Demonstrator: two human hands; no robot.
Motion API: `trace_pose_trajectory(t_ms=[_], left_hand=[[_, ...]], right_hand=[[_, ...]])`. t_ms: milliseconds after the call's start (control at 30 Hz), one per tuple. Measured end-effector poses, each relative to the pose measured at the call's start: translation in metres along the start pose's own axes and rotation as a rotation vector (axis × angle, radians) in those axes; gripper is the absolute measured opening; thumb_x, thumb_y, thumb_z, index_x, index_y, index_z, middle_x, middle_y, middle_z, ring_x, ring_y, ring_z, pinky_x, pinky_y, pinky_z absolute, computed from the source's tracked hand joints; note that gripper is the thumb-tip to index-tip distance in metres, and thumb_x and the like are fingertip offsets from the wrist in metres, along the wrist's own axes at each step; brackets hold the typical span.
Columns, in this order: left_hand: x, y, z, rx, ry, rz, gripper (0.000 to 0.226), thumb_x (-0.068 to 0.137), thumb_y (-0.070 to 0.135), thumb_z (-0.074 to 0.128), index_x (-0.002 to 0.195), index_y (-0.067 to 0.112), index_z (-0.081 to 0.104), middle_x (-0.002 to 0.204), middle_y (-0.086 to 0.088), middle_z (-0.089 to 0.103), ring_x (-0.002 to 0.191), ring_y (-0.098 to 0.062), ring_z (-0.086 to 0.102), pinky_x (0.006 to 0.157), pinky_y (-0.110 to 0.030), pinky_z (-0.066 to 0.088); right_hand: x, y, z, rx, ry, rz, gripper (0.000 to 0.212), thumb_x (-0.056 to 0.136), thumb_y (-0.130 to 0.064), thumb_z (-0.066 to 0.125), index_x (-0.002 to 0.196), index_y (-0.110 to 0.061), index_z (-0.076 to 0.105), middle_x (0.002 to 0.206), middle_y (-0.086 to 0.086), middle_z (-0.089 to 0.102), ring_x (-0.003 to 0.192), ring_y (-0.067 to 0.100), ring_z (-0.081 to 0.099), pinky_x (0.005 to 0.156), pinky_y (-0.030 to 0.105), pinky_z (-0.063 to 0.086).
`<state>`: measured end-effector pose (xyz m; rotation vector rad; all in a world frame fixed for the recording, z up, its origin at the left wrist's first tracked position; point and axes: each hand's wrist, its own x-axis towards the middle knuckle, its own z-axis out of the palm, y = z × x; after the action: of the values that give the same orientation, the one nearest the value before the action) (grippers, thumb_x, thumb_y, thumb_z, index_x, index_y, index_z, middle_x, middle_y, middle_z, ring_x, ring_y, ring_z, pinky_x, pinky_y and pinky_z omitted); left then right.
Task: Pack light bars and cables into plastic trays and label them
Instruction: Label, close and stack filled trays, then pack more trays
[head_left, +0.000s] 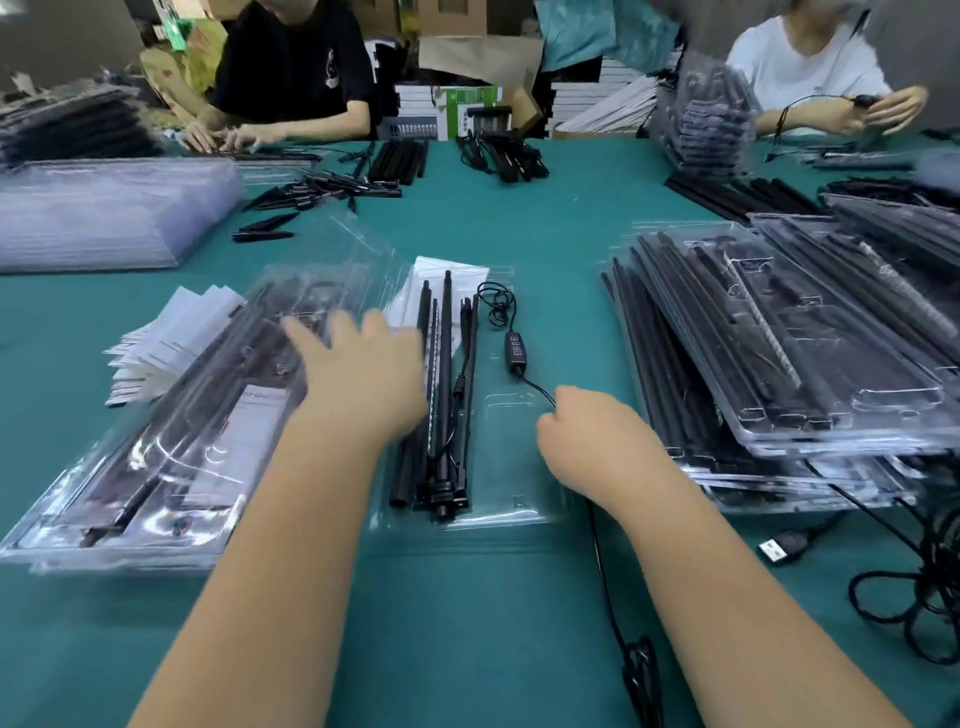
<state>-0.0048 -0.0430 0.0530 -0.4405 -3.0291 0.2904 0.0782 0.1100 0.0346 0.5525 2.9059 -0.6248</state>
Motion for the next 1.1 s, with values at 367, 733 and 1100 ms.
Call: trace_pose_trajectory(t_ms=[367,733,1100], left_hand=[[-0.008,0.009,0.018,-1.169,0.065,0.368,0.044,0.073,0.063,0.047,0.068,0.027,0.072,0.06,-0.006,0.061,0.055,-0.015,0.047,0.058,-0.029,0.038],[-0.023,0.008,0.005,-1.305,-0.578,0.504,0.035,0.066,0.054,0.069,0.081,0.022,0.077,0.07,-0.002,0.071,0.045,-0.008,0.042,0.043,-0.014,0.03],[-0.011,-0.005,0.002,-2.081,-0.436,0.167,0.018,0.076,0.03,0.065,0.066,0.02,0.076,0.054,0.009,0.058,0.039,0.001,0.044,0.035,-0.01,0.033]], right_hand=[[-0.01,-0.004,-0.008,0.915,-0.045,-0.204,0.027,0.088,-0.005,0.056,0.108,-0.023,0.054,0.078,-0.001,0.067,0.052,0.006,0.057,0.041,0.022,0.044],[-0.003,-0.005,-0.003,1.288,0.139,-0.144,0.011,0.082,-0.003,0.069,0.08,-0.013,0.065,0.07,0.0,0.062,0.057,0.005,0.061,0.049,0.019,0.05],[-0.016,0.004,-0.023,0.674,-0.935,-0.387,0.045,0.085,-0.053,0.05,0.074,-0.014,0.071,0.076,0.002,0.072,0.055,0.026,0.067,0.04,0.023,0.048]])
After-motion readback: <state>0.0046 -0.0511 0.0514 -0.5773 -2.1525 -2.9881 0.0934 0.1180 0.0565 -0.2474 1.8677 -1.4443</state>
